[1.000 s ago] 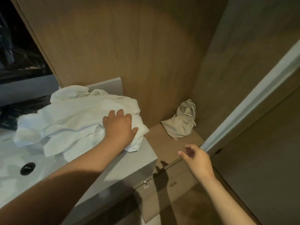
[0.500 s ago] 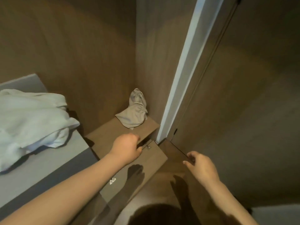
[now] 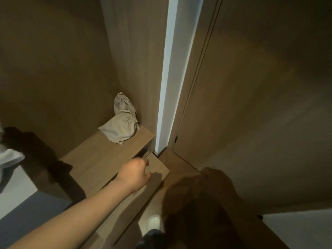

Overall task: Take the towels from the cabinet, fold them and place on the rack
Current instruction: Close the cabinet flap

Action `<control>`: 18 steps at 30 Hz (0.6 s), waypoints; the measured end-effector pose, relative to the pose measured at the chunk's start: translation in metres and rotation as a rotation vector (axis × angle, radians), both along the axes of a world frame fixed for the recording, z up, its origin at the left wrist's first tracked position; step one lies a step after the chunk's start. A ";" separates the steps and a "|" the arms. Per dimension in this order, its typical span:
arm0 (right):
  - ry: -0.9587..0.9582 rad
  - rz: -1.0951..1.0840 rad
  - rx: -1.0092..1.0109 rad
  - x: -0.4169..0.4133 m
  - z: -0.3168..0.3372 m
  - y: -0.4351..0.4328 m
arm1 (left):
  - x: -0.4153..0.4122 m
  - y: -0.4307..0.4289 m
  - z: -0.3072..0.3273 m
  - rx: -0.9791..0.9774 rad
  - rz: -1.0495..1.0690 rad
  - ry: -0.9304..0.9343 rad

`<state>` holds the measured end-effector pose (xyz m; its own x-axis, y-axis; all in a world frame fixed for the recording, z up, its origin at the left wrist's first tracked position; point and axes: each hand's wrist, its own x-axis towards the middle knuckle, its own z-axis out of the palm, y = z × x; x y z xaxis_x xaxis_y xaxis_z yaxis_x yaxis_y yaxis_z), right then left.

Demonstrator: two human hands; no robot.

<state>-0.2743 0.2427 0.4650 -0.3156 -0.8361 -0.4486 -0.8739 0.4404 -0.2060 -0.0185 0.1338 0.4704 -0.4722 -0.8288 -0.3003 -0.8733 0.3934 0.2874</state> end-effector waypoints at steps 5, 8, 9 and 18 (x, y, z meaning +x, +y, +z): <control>-0.019 0.019 0.021 -0.028 -0.019 -0.051 | -0.033 -0.049 -0.024 0.038 0.000 -0.026; -0.083 0.033 0.034 -0.040 -0.032 -0.082 | -0.049 -0.074 -0.039 0.051 0.009 -0.044; -0.101 0.041 0.038 -0.043 -0.036 -0.093 | -0.053 -0.080 -0.044 0.055 0.020 -0.046; -0.172 0.123 0.171 -0.078 -0.091 -0.157 | -0.086 -0.106 -0.097 0.114 0.154 -0.093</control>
<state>-0.3524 0.0856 0.3743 -0.1234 -0.7711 -0.6246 -0.8816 0.3741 -0.2877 -0.1049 0.0278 0.3733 -0.3088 -0.8469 -0.4330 -0.9454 0.2232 0.2377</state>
